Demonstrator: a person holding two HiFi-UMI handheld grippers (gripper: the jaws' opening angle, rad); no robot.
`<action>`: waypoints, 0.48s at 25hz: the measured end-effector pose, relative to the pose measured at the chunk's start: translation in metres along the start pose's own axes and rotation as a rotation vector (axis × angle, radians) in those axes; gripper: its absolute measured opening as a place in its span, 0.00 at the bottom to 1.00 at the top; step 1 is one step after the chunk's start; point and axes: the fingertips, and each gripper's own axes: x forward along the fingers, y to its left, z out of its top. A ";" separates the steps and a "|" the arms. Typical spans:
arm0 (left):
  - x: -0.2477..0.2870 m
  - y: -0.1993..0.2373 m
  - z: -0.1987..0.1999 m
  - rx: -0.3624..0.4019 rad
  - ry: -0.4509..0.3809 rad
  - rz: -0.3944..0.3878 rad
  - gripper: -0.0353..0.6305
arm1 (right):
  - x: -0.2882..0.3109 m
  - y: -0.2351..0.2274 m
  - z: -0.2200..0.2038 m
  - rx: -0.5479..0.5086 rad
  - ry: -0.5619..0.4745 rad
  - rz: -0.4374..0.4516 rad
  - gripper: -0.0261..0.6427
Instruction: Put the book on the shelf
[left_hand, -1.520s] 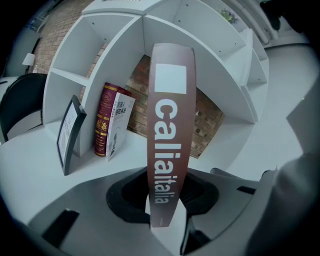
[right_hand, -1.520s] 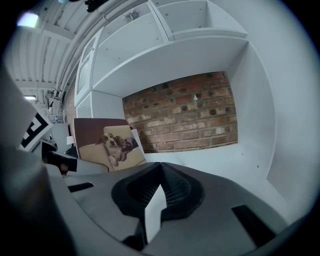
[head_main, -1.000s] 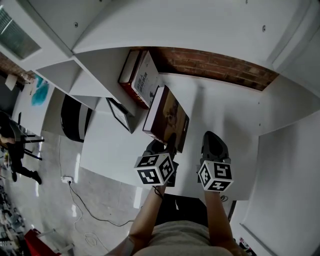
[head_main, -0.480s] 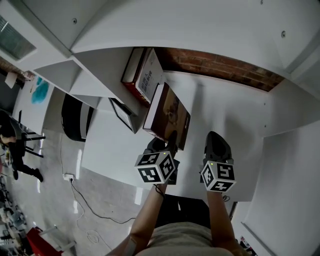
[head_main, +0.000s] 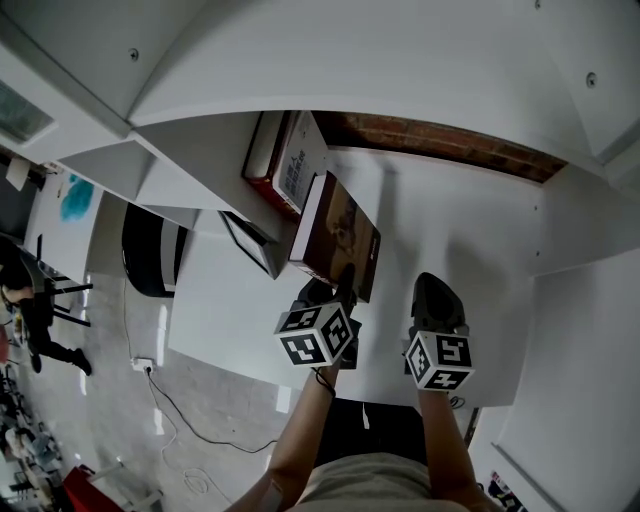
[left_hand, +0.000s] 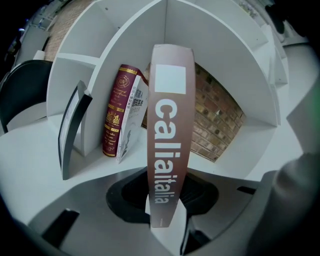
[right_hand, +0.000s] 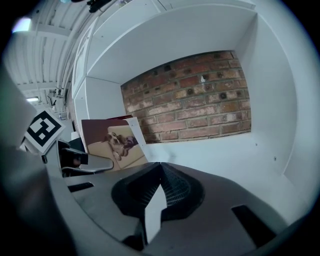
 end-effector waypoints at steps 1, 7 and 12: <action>0.002 0.003 0.000 -0.007 0.001 0.002 0.28 | 0.001 0.000 -0.002 0.002 0.005 -0.001 0.06; 0.013 0.017 0.004 -0.036 -0.004 0.015 0.28 | 0.009 0.000 -0.006 0.006 0.018 -0.007 0.06; 0.019 0.024 0.006 -0.038 -0.014 0.021 0.28 | 0.012 0.004 -0.009 0.011 0.024 -0.003 0.06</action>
